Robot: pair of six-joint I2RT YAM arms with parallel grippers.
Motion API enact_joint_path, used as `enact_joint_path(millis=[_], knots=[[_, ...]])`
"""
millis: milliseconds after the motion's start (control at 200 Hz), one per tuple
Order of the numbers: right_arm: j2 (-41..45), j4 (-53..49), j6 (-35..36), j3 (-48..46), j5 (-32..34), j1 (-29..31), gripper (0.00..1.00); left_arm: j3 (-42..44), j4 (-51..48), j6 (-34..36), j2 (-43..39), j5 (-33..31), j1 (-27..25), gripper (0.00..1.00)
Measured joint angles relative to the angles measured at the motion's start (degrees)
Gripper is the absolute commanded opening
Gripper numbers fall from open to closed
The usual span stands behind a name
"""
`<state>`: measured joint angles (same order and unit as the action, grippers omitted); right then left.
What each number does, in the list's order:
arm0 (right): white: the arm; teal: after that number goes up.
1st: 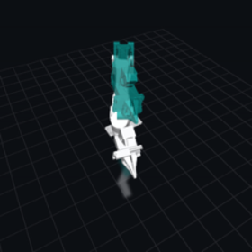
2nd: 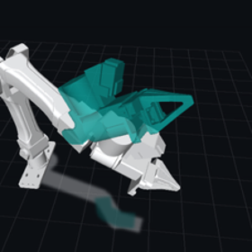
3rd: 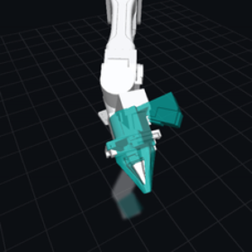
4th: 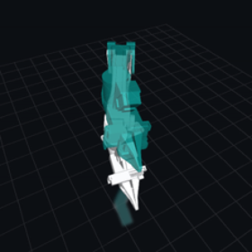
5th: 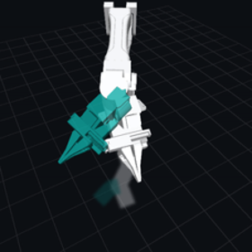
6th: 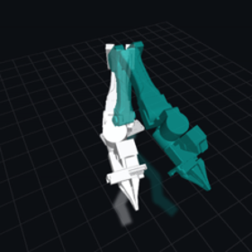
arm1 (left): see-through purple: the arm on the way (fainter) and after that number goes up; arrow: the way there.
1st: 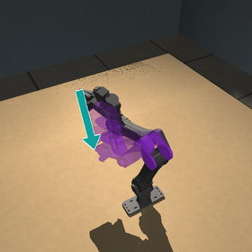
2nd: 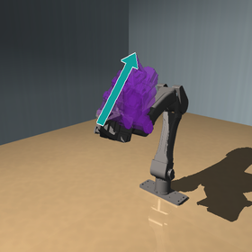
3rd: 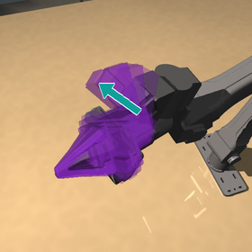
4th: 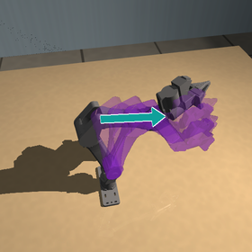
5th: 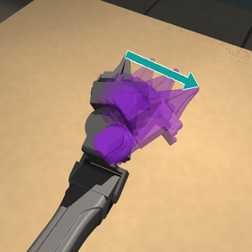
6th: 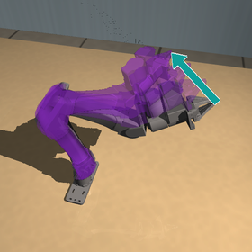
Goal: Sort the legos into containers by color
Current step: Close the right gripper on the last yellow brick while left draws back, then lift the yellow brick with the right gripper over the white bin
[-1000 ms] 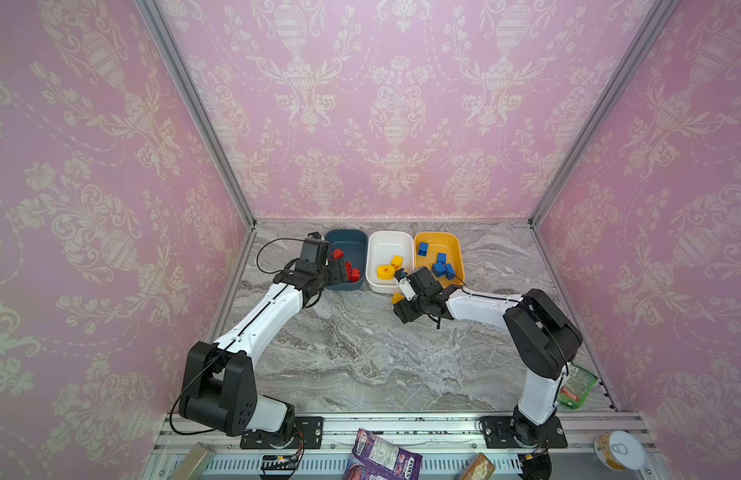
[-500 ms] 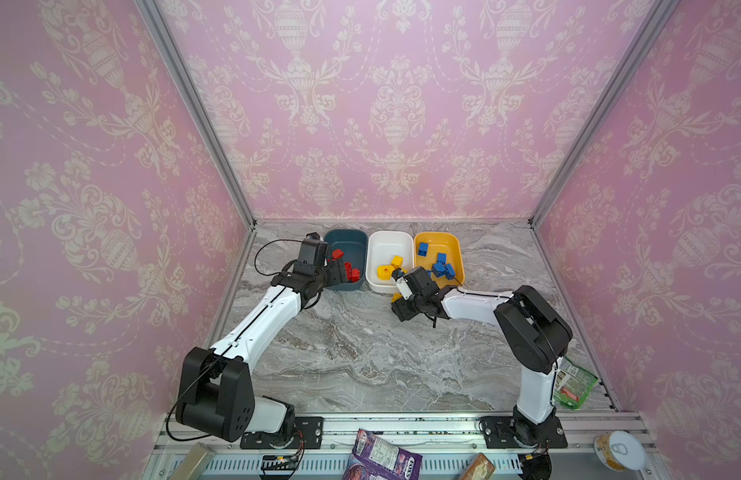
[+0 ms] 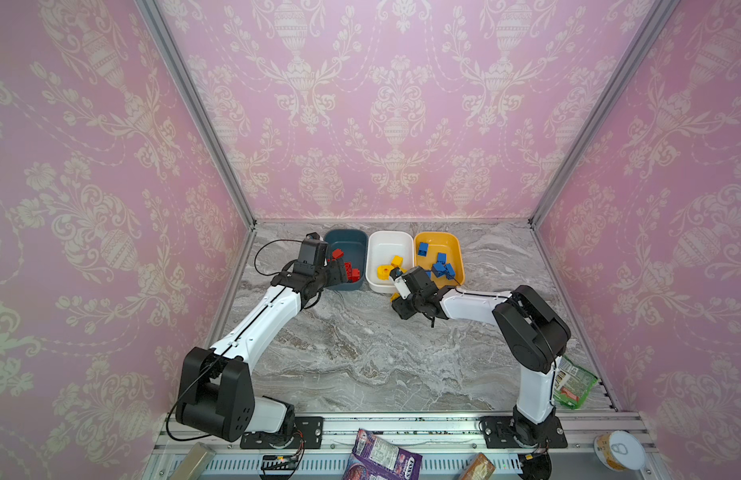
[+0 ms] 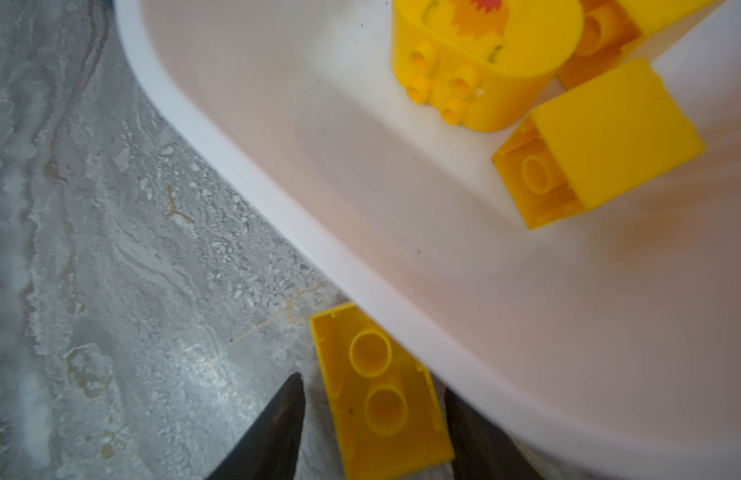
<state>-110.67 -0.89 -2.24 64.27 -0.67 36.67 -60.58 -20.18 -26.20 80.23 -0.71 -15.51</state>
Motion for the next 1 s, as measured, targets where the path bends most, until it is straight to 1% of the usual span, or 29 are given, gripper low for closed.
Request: enact_joint_path(millis=[310, 726, 1001], knots=[[-0.6, 0.0, 1.1, 0.7, 0.2, 0.4, 0.34, 0.2, 0.0, -0.3, -1.1, 0.2, 0.0, 0.85], [-0.2, -0.8, 1.2, 0.5, 0.8, 2.1, 0.33, 1.0, -0.1, -0.5, -1.8, 0.2, 0.0, 0.86], [6.6, -4.5, 0.7, -3.4, 1.8, 5.9, 0.33, 3.9, 0.0, -1.6, -4.8, 0.4, 0.0, 0.88]])
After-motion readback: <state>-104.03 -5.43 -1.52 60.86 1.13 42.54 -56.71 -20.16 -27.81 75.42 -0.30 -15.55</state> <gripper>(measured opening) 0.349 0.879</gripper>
